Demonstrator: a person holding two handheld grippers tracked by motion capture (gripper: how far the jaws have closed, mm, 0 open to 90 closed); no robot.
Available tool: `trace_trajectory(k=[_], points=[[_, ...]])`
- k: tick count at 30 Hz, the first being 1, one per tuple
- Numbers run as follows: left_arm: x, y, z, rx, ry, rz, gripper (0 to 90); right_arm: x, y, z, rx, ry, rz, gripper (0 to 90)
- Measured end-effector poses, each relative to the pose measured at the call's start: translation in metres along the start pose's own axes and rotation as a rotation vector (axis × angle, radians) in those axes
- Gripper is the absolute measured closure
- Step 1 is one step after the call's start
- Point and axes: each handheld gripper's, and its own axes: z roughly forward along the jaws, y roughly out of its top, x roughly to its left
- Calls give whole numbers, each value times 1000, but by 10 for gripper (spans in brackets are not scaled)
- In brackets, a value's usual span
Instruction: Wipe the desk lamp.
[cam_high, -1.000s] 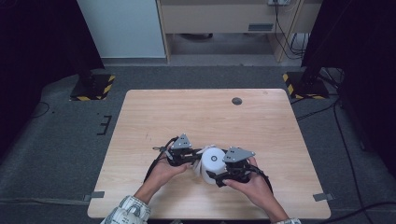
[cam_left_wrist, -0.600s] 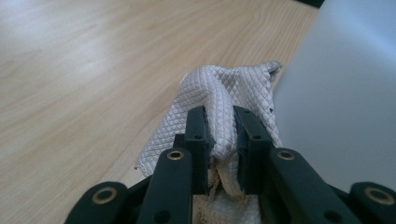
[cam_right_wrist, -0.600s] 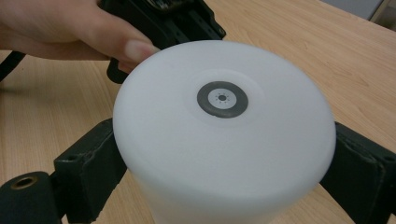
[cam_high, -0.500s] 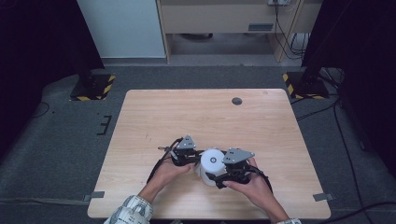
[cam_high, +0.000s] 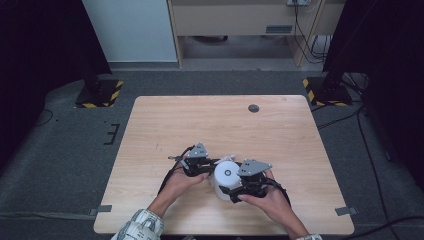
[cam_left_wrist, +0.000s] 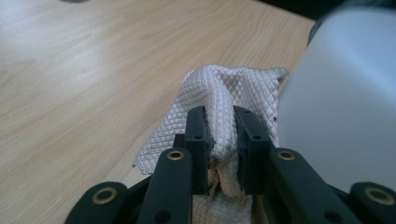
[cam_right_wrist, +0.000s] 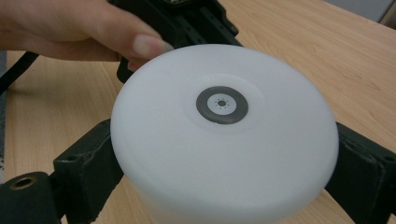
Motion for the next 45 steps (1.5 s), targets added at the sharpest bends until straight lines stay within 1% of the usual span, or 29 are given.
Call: trace_trajectory(k=[2,4,5,6,7,8,10,12,14,15,16,18,19,20,22,23,25,27,29,31,36,38,39,41,43,44,45], points=[[0,-2,1,9,-6,-2,765,2,0,1,-1,7,-3,89],[1,-6,5,49,-10,9,765,3,1,1,1,11,-7,89],[2,-9,7,84,-12,20,765,3,1,1,2,13,-8,89],[3,-11,8,100,-16,30,765,4,1,1,2,16,-8,89],[4,-12,9,105,-20,31,764,4,1,1,1,16,-9,89],[4,-12,8,105,-23,28,764,3,1,1,1,17,-9,89],[3,-10,6,81,-16,27,764,3,0,1,-1,16,-11,89],[2,-5,1,36,-15,22,764,3,0,1,-2,16,-10,89],[1,-1,-3,0,-19,7,764,3,0,1,-4,13,-12,89],[1,0,-3,1,-16,7,764,3,0,1,-4,14,-10,89],[0,-1,-2,18,-9,18,765,3,0,1,-5,13,-10,89],[-1,-5,2,75,12,48,764,2,0,1,-7,15,-11,89],[0,-8,6,109,16,50,765,2,0,1,-5,15,-9,88],[0,-10,8,124,19,58,765,2,0,1,-5,14,-10,88],[-1,-8,6,108,25,52,765,1,0,1,-3,6,-9,88],[-2,-6,4,87,30,50,765,1,0,1,-3,1,-8,88],[-3,0,-4,45,33,39,764,-1,-1,0,-4,-10,-1,88],[-6,3,-11,23,46,44,764,-4,-1,0,-4,-25,5,88],[-9,5,-18,9,49,40,764,-6,-2,-1,-5,-40,15,88],[-13,5,-23,11,50,44,764,-8,-2,-1,-6,-56,22,88],[-24,5,-37,-7,65,38,764,-9,-3,-2,-7,-63,27,87],[-28,4,-40,-7,70,39,764,-10,-3,-2,-7,-65,25,87],[-30,2,-43,-9,69,30,763,-10,-3,-2,-7,-66,25,87],[-32,0,-45,5,64,33,763,-10,-3,-2,-8,-68,27,87],[-32,-5,-41,46,62,44,763,-10,-3,-2,-7,-69,28,87],[-32,-7,-39,58,63,45,763,-11,-3,-2,-7,-69,28,87],[-32,-10,-33,91,68,54,763,-11,-3,-2,-6,-69,29,87]])
